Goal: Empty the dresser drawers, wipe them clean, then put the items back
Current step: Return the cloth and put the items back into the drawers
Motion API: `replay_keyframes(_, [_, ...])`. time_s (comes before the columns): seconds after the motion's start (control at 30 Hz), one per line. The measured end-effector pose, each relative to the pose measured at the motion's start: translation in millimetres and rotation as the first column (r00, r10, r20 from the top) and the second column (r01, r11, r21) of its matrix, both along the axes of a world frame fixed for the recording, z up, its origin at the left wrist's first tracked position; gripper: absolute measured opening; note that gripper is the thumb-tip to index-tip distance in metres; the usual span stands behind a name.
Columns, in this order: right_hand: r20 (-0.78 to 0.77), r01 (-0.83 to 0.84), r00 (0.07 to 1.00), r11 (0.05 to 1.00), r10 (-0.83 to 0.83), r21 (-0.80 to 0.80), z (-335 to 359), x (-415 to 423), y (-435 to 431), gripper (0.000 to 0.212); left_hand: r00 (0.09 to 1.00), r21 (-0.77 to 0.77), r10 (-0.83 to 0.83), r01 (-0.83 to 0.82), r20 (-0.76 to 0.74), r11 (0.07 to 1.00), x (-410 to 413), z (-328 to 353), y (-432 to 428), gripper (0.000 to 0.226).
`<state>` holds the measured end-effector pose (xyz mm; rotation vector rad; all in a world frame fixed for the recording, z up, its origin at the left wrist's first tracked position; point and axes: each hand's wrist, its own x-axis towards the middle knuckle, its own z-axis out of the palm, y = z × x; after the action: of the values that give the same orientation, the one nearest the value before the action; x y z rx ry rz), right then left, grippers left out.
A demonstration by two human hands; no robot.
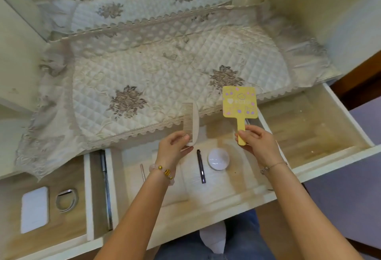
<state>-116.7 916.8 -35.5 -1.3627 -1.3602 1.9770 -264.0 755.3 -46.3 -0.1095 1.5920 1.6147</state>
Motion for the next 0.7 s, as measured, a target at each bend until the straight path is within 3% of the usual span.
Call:
replay_keyframes(0.23, [0.025, -0.071, 0.997, 0.997, 0.072, -0.012, -7.8, 74.4, 68.2, 0.014, 0.999, -0.019, 0.026, -0.026, 0.019, 0.999, 81.3, -5.5, 64.0, 0.013])
replay_keyframes(0.53, [0.133, -0.200, 0.971, 0.980, 0.197, 0.013, -23.4, 168.5, 164.7, 0.014, 0.987, -0.054, 0.126, -0.121, 0.098, 0.991, 195.5, -17.9, 166.1, 0.019])
replay_keyframes(0.7, [0.157, -0.224, 0.961, 0.974, 0.226, -0.033, -33.0, 198.9, 199.7, 0.020, 0.989, -0.120, 0.087, -0.072, 0.122, 0.990, 225.1, -25.8, 203.0, 0.025])
